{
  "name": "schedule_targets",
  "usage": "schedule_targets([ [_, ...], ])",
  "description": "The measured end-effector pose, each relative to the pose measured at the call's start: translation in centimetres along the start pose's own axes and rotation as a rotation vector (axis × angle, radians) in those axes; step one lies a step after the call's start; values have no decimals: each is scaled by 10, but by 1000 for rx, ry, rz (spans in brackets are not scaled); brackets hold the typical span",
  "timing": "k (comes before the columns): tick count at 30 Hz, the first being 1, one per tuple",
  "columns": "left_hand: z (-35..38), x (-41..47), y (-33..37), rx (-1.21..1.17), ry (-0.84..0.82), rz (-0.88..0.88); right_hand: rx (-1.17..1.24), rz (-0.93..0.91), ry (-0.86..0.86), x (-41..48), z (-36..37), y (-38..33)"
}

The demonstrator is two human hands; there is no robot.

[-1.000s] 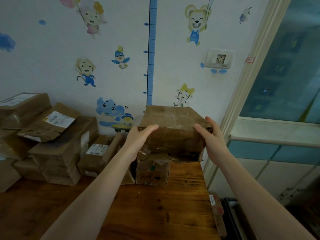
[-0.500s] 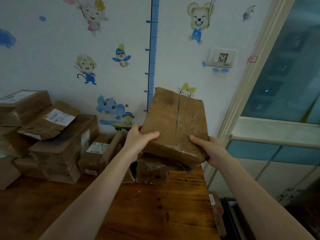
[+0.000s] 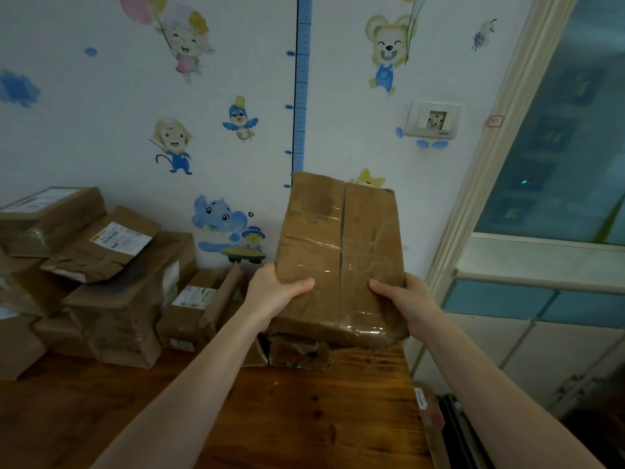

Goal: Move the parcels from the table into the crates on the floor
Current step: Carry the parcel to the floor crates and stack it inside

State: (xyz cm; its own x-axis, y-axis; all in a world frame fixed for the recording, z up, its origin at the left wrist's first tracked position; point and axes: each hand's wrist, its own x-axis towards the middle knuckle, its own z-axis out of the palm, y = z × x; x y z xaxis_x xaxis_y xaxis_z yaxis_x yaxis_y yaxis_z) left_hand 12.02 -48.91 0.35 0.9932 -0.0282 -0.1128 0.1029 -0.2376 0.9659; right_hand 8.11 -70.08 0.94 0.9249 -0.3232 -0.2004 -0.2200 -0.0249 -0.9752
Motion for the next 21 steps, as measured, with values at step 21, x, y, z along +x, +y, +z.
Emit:
schedule_targets([
  [21,-13,6,9,-146,140,92,-212,-187,-3,4,8,-1],
])
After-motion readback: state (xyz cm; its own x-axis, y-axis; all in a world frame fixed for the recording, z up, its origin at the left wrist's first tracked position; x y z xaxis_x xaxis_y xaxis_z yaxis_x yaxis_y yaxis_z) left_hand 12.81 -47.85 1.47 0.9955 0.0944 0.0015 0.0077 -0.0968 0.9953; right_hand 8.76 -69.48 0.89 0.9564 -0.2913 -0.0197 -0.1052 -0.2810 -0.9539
